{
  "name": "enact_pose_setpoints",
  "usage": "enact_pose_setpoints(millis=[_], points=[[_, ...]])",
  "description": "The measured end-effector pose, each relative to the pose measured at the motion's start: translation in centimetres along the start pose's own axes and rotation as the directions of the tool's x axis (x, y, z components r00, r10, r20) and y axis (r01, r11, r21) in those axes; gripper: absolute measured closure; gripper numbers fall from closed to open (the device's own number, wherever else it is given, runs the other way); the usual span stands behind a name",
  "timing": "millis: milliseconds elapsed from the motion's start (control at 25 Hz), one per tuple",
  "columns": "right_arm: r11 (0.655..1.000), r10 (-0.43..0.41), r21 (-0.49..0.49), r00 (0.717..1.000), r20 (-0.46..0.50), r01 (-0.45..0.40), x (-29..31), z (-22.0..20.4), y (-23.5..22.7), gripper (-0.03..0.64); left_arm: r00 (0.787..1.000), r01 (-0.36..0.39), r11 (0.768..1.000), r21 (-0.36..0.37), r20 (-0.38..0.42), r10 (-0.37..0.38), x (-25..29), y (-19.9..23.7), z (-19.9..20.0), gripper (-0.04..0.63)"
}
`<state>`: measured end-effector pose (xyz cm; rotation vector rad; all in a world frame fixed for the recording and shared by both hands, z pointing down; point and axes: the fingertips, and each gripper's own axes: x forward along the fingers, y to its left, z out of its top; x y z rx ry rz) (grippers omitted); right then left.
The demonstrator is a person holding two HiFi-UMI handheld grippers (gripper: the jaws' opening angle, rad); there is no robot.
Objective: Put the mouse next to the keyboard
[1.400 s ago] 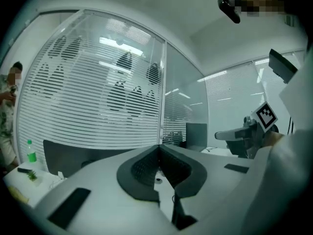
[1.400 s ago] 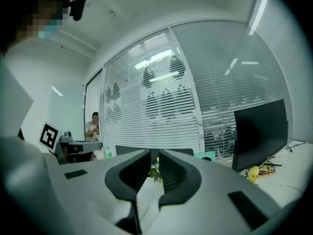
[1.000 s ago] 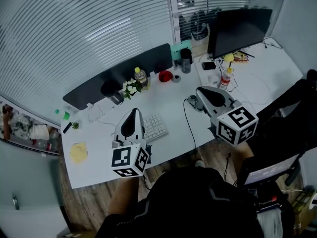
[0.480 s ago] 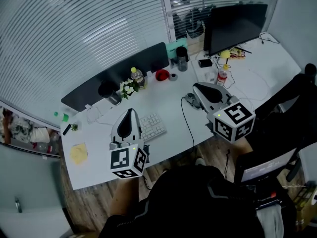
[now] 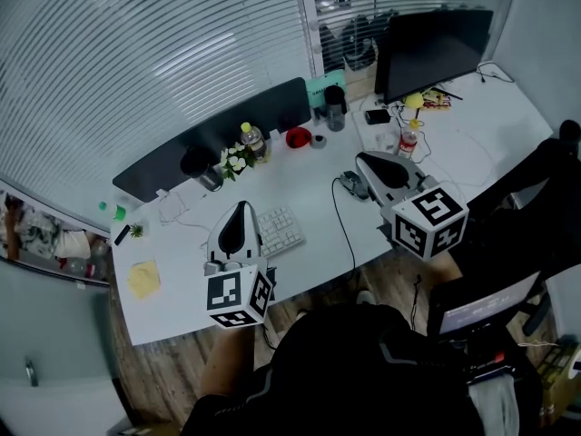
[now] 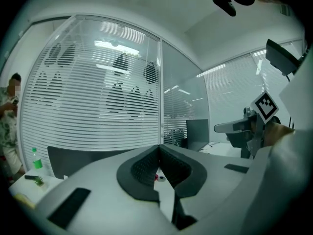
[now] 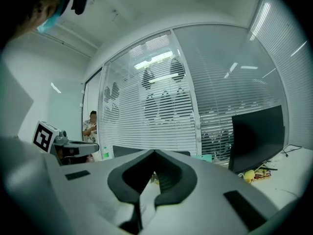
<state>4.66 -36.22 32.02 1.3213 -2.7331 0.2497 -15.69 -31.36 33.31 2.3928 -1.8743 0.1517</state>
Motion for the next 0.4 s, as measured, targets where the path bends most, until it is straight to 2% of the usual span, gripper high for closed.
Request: enact_pose_setpoints(millis=[400], points=[[1.000, -0.020, -0.009, 1.000, -0.003, 0.020, 0.14, 0.15, -0.08, 0.618, 1.000, 0.003, 1.000, -0.028, 0.008, -0.002, -0.27, 0.65, 0.42, 0.566]])
